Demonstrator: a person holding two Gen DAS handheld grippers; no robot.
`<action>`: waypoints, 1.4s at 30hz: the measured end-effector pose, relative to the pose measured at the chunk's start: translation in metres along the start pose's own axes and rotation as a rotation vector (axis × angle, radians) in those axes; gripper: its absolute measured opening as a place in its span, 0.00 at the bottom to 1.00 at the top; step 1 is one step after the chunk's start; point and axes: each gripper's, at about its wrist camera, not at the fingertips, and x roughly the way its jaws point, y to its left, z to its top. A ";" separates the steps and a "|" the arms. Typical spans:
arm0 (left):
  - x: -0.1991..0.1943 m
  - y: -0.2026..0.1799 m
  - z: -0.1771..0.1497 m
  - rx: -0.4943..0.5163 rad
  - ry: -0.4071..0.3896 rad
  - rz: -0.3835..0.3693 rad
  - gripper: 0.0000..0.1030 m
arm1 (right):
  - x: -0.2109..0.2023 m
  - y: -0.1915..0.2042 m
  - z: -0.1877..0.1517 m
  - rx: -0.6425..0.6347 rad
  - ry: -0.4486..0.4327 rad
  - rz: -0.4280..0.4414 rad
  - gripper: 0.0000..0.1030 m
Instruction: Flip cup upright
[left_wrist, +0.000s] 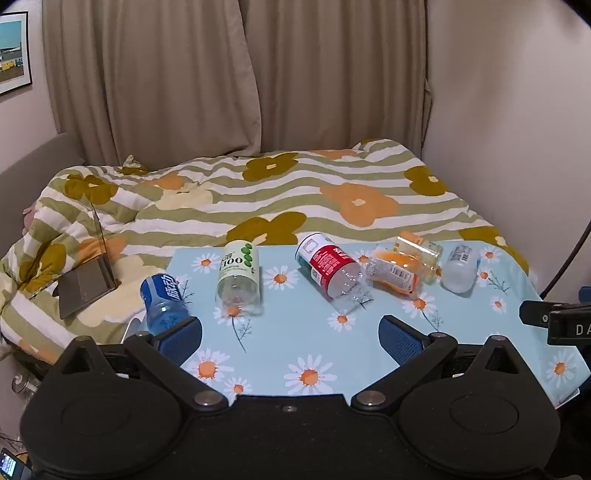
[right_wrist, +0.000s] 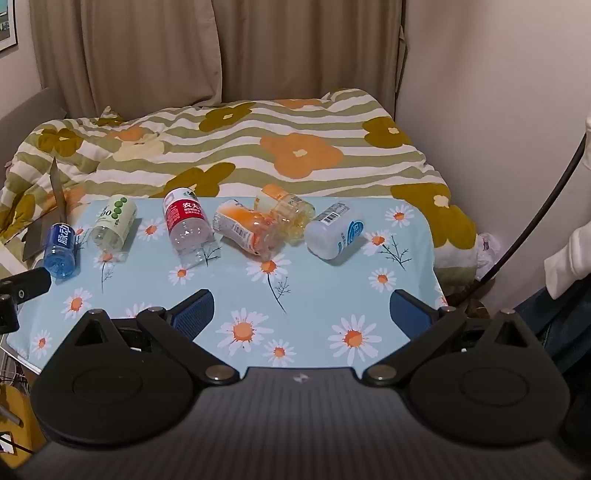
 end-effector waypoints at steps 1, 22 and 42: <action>0.001 -0.001 0.000 0.010 0.007 0.004 1.00 | 0.000 0.000 0.000 0.000 0.002 -0.002 1.00; -0.004 0.003 0.002 -0.038 -0.036 0.001 1.00 | -0.002 0.000 0.001 0.011 -0.015 -0.011 1.00; -0.004 0.002 0.002 -0.034 -0.027 -0.003 0.99 | -0.001 0.000 0.003 0.009 -0.015 -0.009 1.00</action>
